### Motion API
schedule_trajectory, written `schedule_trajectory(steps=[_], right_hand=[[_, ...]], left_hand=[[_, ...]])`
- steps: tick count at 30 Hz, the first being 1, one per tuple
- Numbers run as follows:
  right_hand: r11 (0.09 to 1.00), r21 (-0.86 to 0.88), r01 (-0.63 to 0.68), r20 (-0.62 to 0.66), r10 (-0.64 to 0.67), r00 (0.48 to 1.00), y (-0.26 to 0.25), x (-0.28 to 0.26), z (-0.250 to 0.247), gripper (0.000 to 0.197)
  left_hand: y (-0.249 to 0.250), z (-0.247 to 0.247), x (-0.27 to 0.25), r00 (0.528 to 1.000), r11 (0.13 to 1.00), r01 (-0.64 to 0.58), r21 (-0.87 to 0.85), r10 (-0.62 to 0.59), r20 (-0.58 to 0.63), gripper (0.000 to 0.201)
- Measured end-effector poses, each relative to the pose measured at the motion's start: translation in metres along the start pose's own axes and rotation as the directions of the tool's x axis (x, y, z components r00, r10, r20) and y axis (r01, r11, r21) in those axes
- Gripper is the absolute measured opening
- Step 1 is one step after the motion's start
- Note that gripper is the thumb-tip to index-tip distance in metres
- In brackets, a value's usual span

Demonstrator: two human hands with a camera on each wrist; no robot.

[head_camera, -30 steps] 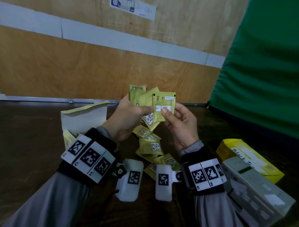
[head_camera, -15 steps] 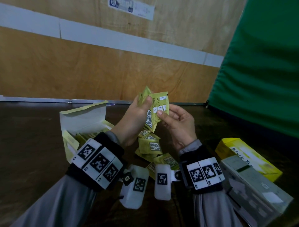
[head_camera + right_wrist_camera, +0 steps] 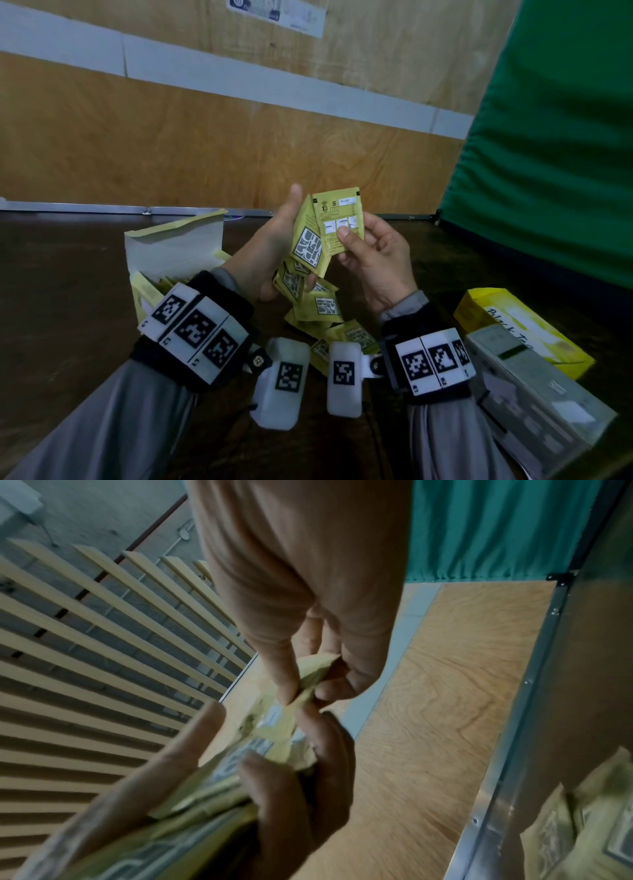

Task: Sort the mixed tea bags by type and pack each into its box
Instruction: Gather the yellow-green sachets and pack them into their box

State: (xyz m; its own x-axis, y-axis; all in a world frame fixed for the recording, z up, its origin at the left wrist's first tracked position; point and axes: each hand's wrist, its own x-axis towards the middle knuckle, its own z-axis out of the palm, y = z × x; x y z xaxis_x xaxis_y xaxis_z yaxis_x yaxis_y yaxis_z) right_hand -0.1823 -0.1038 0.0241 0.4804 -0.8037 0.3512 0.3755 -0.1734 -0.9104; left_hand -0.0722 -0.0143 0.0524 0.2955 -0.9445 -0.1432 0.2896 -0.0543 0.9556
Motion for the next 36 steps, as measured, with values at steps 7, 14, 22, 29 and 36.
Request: schedule_trajectory(steps=[7,14,22,29,36], right_hand=[[0.965,-0.223,0.137,0.121,-0.112,0.986,0.003,-0.005,0.007,0.013],[0.875,-0.423,0.235,-0.107,-0.306,0.946,0.003,0.002,0.001,0.011],[0.908,-0.31,0.282,0.256,-0.206,0.944,-0.011,-0.019,0.022,0.008],[0.603,-0.672,0.43,0.521,-0.027,0.853,-0.02,-0.015,0.018,0.133],[0.696,-0.665,0.271,0.434,0.065,0.898,-0.028,-0.005,0.009,0.108]], left_hand=[[0.0,0.001,-0.004,0.997,0.995,0.066,0.074,-0.069,0.046,0.044],[-0.004,-0.001,0.002,0.984,0.997,-0.07,0.036,0.075,-0.16,0.054],[-0.002,-0.006,0.006,0.969,0.996,-0.076,0.046,0.084,-0.233,0.088],[0.008,-0.004,0.0,0.998,0.999,0.048,-0.025,-0.049,-0.03,0.077],[0.015,-0.002,-0.02,0.993,0.997,0.052,-0.064,-0.044,0.112,0.025]])
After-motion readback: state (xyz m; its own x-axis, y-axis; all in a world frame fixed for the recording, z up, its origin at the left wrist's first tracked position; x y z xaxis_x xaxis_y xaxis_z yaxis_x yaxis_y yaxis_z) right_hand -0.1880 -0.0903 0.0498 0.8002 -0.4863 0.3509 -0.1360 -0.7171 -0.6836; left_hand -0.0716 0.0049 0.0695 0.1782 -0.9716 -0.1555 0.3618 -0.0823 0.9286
